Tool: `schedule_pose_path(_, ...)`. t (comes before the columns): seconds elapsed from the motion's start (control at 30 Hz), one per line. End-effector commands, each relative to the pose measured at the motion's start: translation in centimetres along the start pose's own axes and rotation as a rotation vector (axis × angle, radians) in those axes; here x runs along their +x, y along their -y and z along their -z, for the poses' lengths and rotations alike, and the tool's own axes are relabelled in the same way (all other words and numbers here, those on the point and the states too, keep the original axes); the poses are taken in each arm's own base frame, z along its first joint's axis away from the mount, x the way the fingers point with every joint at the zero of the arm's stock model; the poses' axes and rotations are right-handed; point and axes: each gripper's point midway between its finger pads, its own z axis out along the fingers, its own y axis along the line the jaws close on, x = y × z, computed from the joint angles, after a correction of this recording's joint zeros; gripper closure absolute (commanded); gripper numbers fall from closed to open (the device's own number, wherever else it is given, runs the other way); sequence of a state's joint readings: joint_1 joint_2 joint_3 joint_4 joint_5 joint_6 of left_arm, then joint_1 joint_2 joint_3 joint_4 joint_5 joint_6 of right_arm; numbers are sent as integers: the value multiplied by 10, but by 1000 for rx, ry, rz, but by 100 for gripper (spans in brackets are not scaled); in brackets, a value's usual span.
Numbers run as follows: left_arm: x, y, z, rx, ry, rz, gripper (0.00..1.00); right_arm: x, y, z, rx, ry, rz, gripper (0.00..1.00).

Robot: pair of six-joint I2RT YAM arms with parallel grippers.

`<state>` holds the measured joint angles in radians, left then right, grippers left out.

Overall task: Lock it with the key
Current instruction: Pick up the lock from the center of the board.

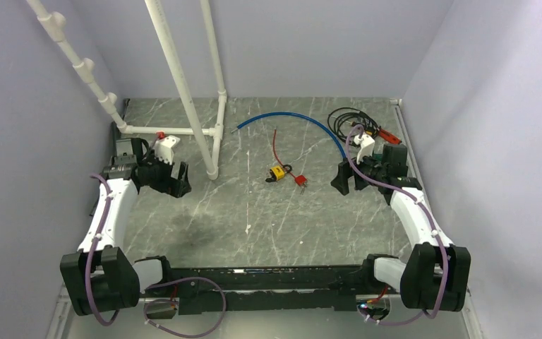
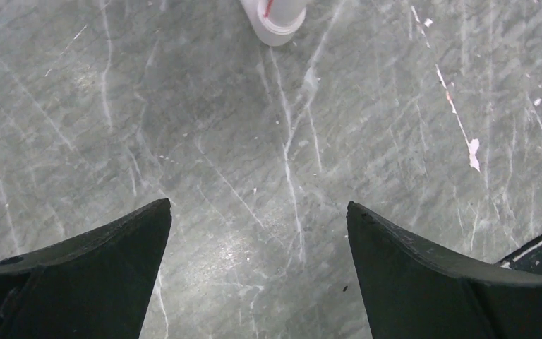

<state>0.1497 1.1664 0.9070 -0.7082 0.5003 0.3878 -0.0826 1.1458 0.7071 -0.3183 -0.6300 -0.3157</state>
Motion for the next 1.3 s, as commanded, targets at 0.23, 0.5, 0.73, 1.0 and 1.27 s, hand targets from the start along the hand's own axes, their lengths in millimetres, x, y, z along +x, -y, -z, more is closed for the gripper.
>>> schedule_pose_path(0.23,20,89,0,329,-49,-278,1,-33,-31,-34,-89,-38,185,0)
schedule_pose_path(0.5,23,122,-25,357,-124,-402,1,-33,-49,-64,-83,-81,179,1)
schedule_pose_path(0.73,14,153,-40,395,-135,-457,1,-22,-53,-101,2,-212,218,12)
schedule_pose_path(1.0,11,159,-44,387,-136,-482,1,-3,-52,-129,1,-322,179,23)
schedule_pose_path(1.27,10,161,-45,390,-132,-490,1,10,-58,-142,-41,-369,138,30)
